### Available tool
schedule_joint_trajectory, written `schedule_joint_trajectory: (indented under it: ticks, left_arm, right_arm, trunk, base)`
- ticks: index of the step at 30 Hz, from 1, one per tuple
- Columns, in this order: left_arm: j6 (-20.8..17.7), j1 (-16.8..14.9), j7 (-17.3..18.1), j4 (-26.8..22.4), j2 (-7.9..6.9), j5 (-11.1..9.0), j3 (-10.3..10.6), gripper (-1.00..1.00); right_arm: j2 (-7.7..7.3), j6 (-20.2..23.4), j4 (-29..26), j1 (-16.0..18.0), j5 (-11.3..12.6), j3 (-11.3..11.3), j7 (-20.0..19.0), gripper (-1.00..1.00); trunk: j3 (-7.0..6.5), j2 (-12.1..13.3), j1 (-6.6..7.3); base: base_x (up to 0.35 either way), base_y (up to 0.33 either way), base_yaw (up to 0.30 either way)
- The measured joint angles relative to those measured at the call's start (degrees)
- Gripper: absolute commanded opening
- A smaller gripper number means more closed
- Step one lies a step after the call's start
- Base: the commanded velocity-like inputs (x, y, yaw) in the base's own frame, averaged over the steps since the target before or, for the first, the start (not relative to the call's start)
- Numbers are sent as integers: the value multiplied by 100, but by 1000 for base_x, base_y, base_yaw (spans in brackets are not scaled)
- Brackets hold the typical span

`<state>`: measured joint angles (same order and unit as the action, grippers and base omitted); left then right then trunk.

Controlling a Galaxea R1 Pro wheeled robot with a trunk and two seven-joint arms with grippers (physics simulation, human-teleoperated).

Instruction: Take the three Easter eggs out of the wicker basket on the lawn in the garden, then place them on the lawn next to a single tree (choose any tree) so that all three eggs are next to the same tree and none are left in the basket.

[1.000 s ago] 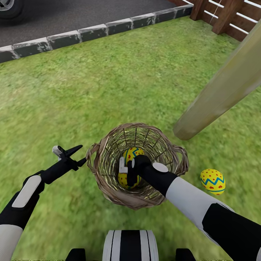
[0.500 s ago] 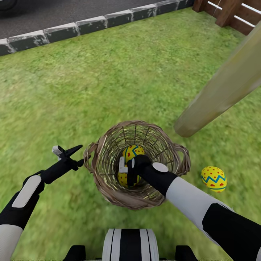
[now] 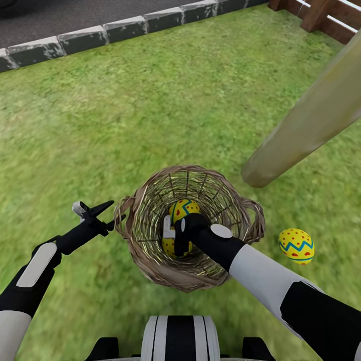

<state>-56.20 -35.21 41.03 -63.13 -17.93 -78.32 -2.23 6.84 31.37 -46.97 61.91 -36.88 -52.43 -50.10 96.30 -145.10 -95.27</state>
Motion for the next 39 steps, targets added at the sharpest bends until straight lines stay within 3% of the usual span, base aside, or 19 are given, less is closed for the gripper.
schedule_joint_trajectory:
  ticks: [11,12,27,39]
  left_arm:
    - [0,0,0,6,0,0,0,100]
    - [0,0,0,8,0,0,-1,100]
    - [0,0,0,9,-2,0,0,100]
    - [-1,-1,0,1,-8,-3,-2,100]
  right_arm:
    - [1,3,-8,0,-6,-11,0,100]
    - [1,0,-14,0,2,-12,3,-100]
    - [-7,-3,-121,-1,9,-21,2,-100]
    - [-7,46,267,-6,85,-18,-10,-100]
  trunk:
    - [0,0,0]
    - [0,0,0]
    - [44,-3,-5]
    - [-220,14,25]
  base:
    - [0,0,0]
    - [0,0,0]
    - [0,0,0]
    - [0,0,0]
